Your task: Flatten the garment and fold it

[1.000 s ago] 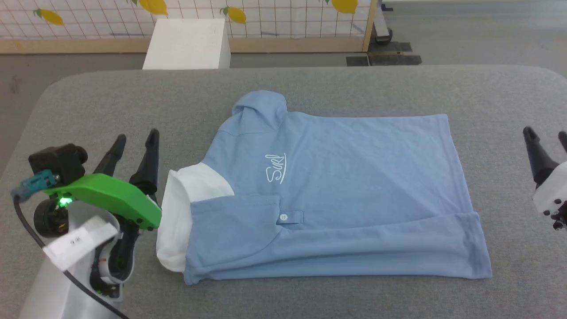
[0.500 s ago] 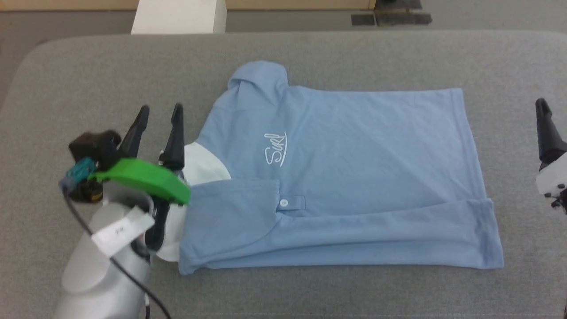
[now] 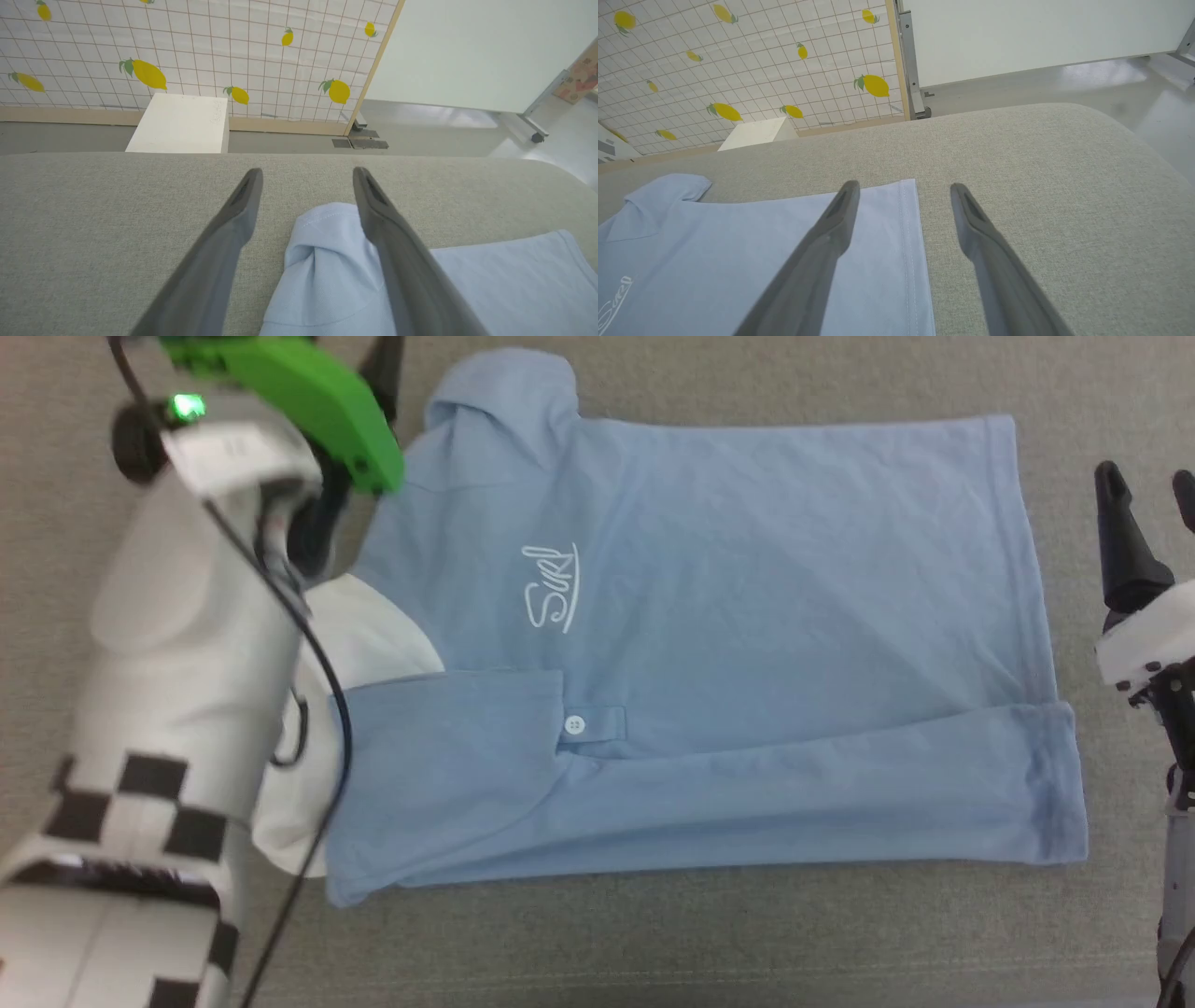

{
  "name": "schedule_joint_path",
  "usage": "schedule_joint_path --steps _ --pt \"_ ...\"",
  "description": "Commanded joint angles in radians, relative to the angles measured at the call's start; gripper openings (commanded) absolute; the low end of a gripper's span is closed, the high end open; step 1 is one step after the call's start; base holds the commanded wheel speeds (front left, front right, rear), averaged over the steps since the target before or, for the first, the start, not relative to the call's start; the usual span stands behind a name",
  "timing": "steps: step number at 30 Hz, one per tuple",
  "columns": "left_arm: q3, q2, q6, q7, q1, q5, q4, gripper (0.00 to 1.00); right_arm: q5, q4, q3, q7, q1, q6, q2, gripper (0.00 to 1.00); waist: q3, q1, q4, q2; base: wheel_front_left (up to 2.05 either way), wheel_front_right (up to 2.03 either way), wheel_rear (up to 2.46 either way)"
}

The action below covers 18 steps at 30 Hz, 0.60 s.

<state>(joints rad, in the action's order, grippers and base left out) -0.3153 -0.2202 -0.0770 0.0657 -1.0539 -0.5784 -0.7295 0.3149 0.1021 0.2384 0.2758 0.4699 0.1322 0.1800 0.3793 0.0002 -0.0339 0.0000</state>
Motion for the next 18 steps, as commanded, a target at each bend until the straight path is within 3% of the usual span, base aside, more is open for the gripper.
schedule_joint_path --steps 1,10,18 --pt "-0.005 -0.008 0.008 0.040 -0.054 0.006 -0.029 1.00 0.003 -0.005 -0.004 -0.006 0.016 -0.002 -0.007 1.00 0.086 -0.0002 -0.070 0.0000 0.00 0.00 0.00" --pt "-0.056 -0.038 0.109 0.420 -0.243 0.032 -0.205 1.00 0.014 0.000 0.005 -0.038 0.005 -0.002 -0.023 1.00 0.164 -0.0002 -0.140 0.0000 0.00 0.00 0.00" --pt "-0.122 -0.045 0.172 0.625 -0.247 0.072 -0.266 1.00 0.017 -0.014 0.025 -0.044 -0.008 -0.002 -0.026 1.00 0.185 -0.0002 -0.145 0.0000 0.00 0.00 0.00"
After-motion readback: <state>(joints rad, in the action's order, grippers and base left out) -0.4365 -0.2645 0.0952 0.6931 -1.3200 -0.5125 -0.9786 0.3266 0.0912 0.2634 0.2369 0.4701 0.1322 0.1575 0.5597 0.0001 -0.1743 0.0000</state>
